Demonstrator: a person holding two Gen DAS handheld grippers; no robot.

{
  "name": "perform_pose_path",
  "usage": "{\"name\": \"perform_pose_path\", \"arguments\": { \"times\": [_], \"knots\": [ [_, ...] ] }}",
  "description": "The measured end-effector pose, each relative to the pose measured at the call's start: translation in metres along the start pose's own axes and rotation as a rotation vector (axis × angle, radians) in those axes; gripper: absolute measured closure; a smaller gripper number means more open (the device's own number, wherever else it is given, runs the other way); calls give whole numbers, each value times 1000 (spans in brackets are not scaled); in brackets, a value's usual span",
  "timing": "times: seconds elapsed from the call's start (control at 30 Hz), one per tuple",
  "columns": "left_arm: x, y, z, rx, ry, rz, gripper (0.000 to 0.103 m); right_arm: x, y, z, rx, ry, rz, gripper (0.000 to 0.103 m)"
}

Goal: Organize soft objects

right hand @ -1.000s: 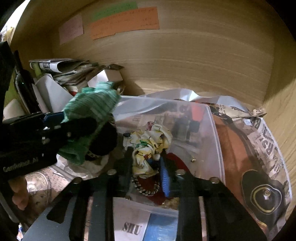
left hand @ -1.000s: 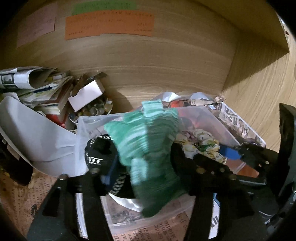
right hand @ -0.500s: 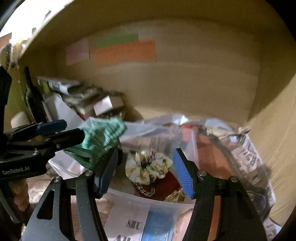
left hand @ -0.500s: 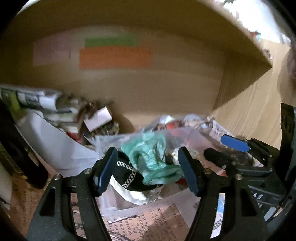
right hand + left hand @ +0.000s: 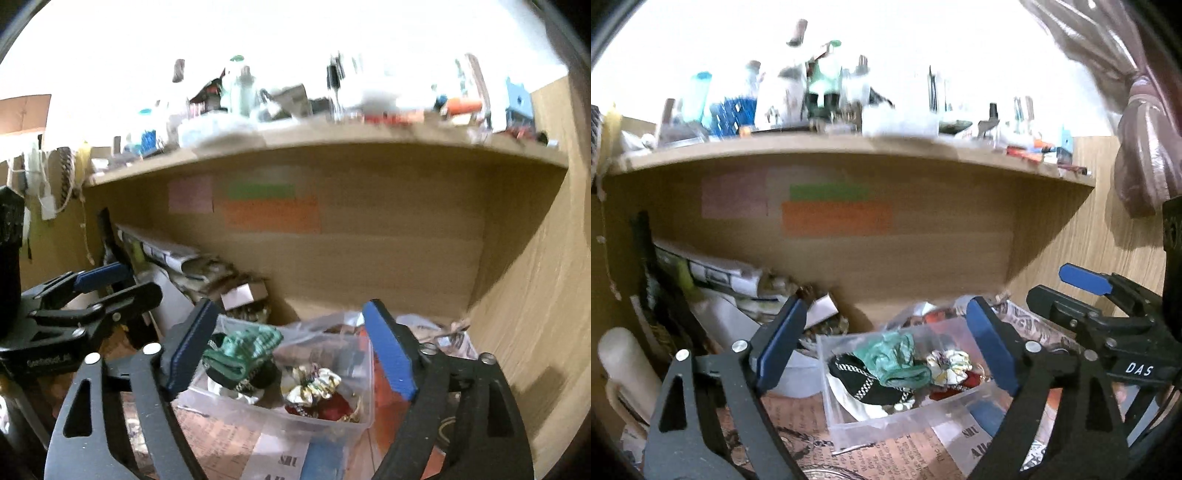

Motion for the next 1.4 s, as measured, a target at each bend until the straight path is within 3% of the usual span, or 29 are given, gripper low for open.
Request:
{"name": "perform_pose_path", "arguments": {
  "times": [0.1, 0.23, 0.3, 1.4],
  "knots": [
    [0, 11, 4, -26, -1, 8, 8, 3, 6, 3, -13, -3, 0, 18],
    [0, 23, 8, -48, -4, 20, 2, 4, 12, 5, -28, -21, -1, 3],
    [-1, 26, 8, -48, -7, 20, 1, 4, 16, 5, -35, -19, -6, 1],
    [-4, 25, 1, -26, -13, 34, 0, 1, 26, 2, -41, -26, -19, 0]
  ]
}}
Point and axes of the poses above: each gripper's, at about its wrist camera, not at the fingertips, and y roughly against the way its jaws point, x to its left, z to its top, the point moved 5 cm from there along -y, roughly the way its jaws point, and after that the axes turned 8 degrees about -x, right-handed, at the moved point
